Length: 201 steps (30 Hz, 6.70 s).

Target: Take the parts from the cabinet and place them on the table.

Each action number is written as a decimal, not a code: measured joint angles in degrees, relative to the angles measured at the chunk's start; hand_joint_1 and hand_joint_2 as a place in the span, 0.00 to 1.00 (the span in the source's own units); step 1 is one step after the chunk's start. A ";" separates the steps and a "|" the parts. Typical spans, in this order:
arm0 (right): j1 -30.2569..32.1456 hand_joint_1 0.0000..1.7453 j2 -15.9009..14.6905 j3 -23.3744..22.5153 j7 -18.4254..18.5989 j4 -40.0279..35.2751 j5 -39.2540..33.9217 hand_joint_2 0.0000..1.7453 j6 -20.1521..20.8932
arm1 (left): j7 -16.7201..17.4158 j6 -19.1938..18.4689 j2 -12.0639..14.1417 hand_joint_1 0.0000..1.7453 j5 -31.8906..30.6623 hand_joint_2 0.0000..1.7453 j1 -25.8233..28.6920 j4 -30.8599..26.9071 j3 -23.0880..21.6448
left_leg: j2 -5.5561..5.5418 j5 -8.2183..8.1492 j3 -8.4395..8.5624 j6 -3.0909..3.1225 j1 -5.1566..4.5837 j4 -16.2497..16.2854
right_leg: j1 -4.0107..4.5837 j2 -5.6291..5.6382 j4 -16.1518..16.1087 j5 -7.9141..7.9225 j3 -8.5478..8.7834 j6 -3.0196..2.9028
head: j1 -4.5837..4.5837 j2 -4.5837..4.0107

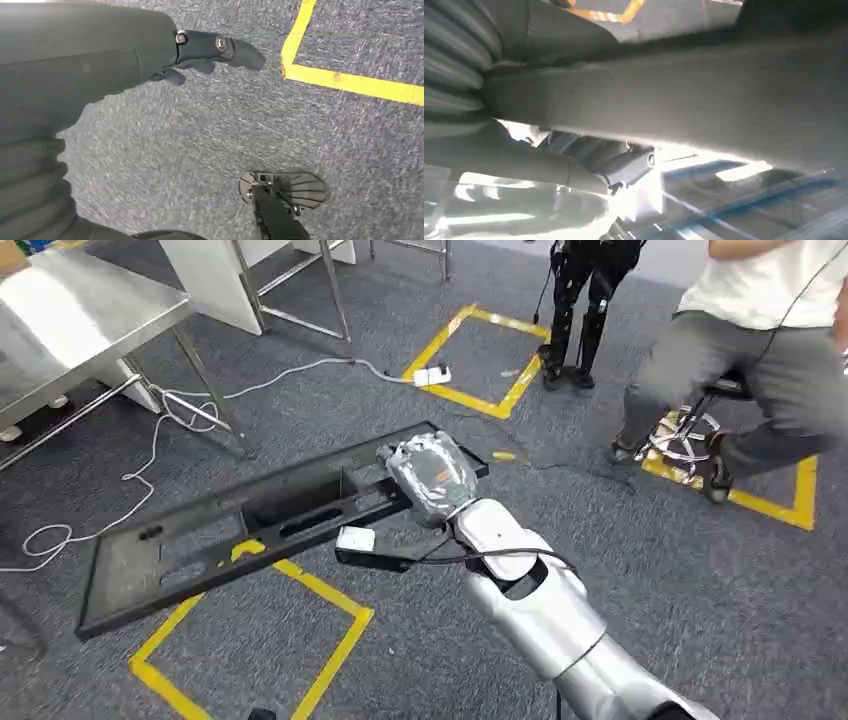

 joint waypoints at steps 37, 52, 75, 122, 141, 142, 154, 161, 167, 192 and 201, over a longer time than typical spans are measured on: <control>-1.33 1.00 1.09 0.55 -2.01 -0.35 -0.94 1.00 -5.46 | -0.15 0.04 0.07 0.00 -0.37 1.00 -0.06 0.00 1.95 | 4.95 3.00 0.74 1.17 -3.22 -3.64 | 2.22 -3.06 -5.75 -0.61 6.06 -2.09 | -0.37 0.00; -1.53 1.00 1.27 1.18 -1.57 -0.02 -0.46 1.00 -5.38 | -0.24 0.11 0.09 0.00 -0.35 1.00 -0.01 0.00 2.86 | 4.95 2.97 0.70 1.24 -3.24 -3.64 | 2.21 -3.07 -6.06 -0.58 6.23 -2.03 | -0.37 0.00; -1.57 1.00 1.14 1.51 -0.98 0.13 0.20 1.00 -4.90 | -0.24 0.00 0.09 0.00 -0.81 1.00 -0.01 0.00 3.19 | 4.95 2.96 0.70 1.24 -3.24 -3.64 | 2.20 -3.06 -6.07 -0.58 6.21 -2.03 | -0.39 0.00; -1.36 1.00 0.96 1.60 -0.61 0.92 1.36 1.00 -4.44 | -0.92 -0.22 -0.59 0.00 -1.51 1.00 0.65 0.00 3.26 | 5.40 1.10 0.92 0.41 -2.10 -2.44 | 1.81 -2.23 -4.44 1.45 2.68 -2.94 | -1.40 0.00; -1.20 1.00 0.76 1.57 -0.46 0.92 1.55 1.00 -4.15 | -0.50 -0.42 -0.70 0.00 -1.88 1.00 0.38 0.00 3.26 | 5.11 -2.12 1.55 -0.17 -1.64 -0.10 | 1.33 -2.19 -3.66 2.88 0.77 -2.93 | -0.96 0.00; -1.23 1.00 0.90 1.60 -0.44 0.92 1.55 1.00 -4.11 | -0.37 -0.48 -0.72 0.00 -1.92 1.00 0.38 0.00 3.26 | 5.22 -4.34 -0.06 -0.65 -1.40 3.38 | 1.35 -2.20 -3.66 2.79 0.79 -3.06 | -1.09 0.00; -1.19 1.00 1.22 1.64 -0.44 0.92 1.62 1.00 -3.65 | 0.09 -0.83 -0.48 0.00 -1.99 1.00 0.27 0.00 3.28 | 5.34 -0.30 1.75 1.03 -1.74 -2.21 | 1.65 -2.03 -4.69 2.88 1.40 -1.90 | -1.27 0.00; -0.88 1.00 0.57 1.60 -0.35 0.92 1.62 1.00 -3.56 | 0.22 -0.79 -0.63 0.00 -2.16 1.00 0.05 -0.02 3.30 | 5.14 1.17 3.44 2.52 -2.05 -4.79 | 2.04 -2.14 13.99 -4.12 -8.26 -2.68 | -0.63 0.00; -0.86 1.00 0.52 1.55 -0.28 0.92 1.62 1.00 -3.54 | 0.39 -0.81 -0.83 0.00 -2.36 1.00 0.02 -0.02 3.28 | 4.84 -0.29 2.82 1.30 -2.58 -2.71 | 1.97 -2.15 -4.15 2.78 1.02 -2.02 | -0.76 0.00; -0.55 1.00 0.61 1.49 -1.33 0.92 -0.04 1.00 -3.43 | 0.63 -0.28 -0.98 0.00 -3.04 1.00 -0.26 -0.02 3.82 | 5.18 0.96 3.15 2.25 -1.75 -4.28 | 2.00 -2.10 14.23 -4.11 -8.29 -2.28 | -0.83 0.00; -0.83 1.00 0.68 1.62 -1.84 0.87 1.44 1.00 -3.32 | 0.79 -0.31 -1.05 0.00 -3.19 1.00 -0.29 -0.02 4.07 | 4.97 -0.97 2.10 0.22 -1.47 -1.54 | 1.27 -2.27 -3.52 2.43 0.92 -2.53 | -0.98 0.00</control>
